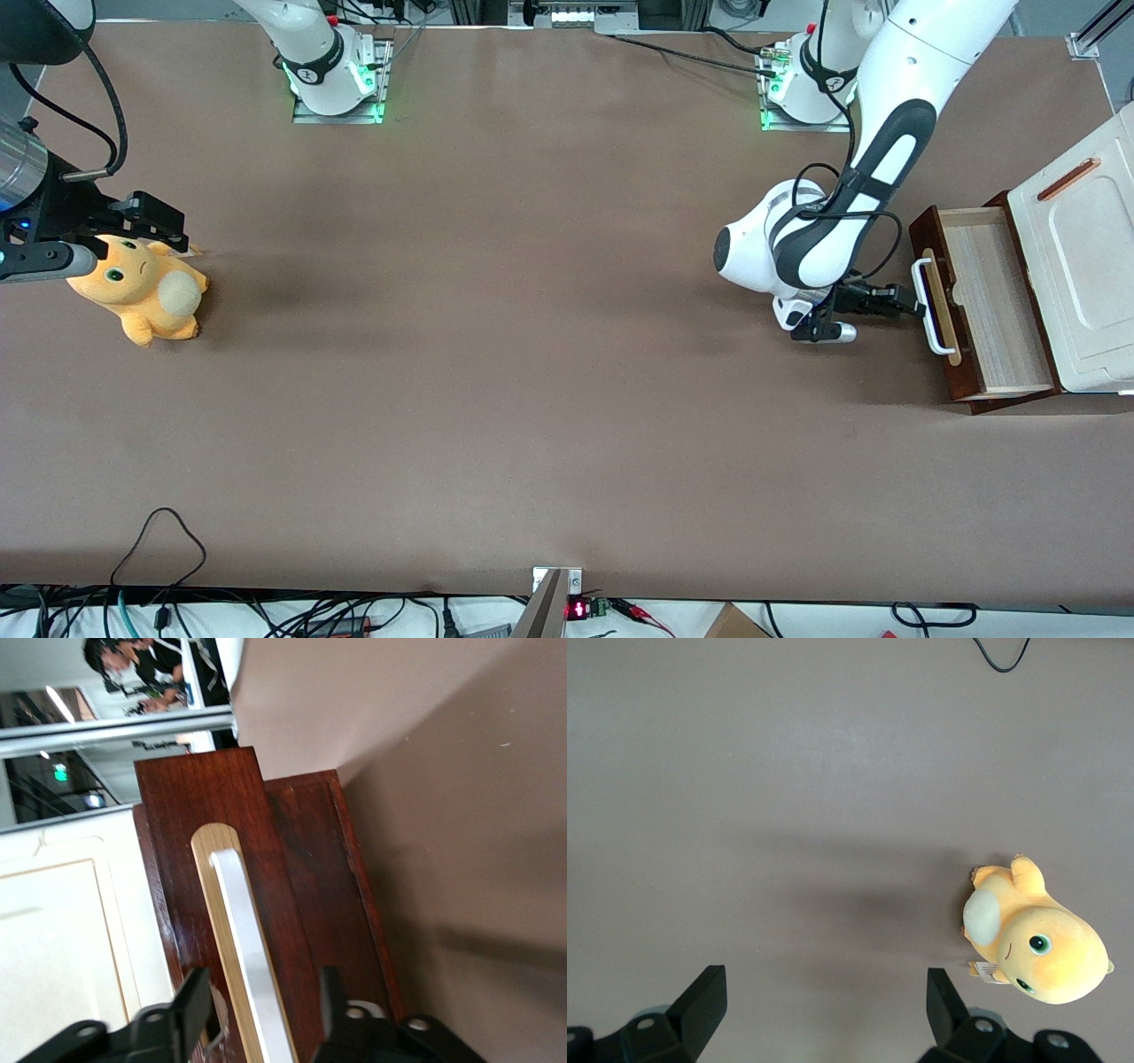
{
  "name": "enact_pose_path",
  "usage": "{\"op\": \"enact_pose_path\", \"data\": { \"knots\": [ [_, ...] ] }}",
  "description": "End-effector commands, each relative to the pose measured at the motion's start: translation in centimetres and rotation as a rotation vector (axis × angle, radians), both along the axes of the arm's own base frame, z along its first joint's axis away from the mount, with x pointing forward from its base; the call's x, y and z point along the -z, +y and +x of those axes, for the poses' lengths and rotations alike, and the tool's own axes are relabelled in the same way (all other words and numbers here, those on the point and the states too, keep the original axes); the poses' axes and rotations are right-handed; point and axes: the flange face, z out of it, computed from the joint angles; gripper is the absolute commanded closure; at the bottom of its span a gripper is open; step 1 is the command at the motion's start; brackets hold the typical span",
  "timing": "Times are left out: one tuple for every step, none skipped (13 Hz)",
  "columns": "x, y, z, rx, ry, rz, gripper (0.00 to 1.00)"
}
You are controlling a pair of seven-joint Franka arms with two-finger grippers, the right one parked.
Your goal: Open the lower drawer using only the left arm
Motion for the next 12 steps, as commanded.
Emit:
{"op": "enact_pose_path", "data": {
  "knots": [
    [-3.7, -0.2, 1.0, -0.053, -0.017, -0.069, 0.0],
    [-5.6, -1.4, 0.9, -0.065, -0.035, -0.136, 0.0],
    [-8.6, -2.5, 1.5, -0.116, -0.048, -0.245, 0.0],
    [-11.6, -3.5, 2.3, -0.163, -0.047, -0.355, 0.0],
    [-14.9, -3.9, 2.8, -0.188, -0.033, -0.437, 0.0],
    [-20.2, -4.3, 3.0, -0.163, -0.006, -0.525, 0.0],
    [-23.7, -4.1, 3.2, -0.176, -0.011, -0.608, 0.0],
    [-27.0, -3.2, 3.7, -0.21, -0.006, -0.723, 0.0],
    [-29.6, -1.9, 4.1, -0.228, 0.01, -0.831, 0.0],
    [-31.8, 0.2, 4.0, -0.253, 0.015, -0.925, 0.0],
    [-33.2, 2.1, 3.8, -0.289, 0.009, -1.007, 0.0],
    [-35.0, 3.7, 3.9, -0.303, 0.005, -1.094, 0.0]
  ]
}}
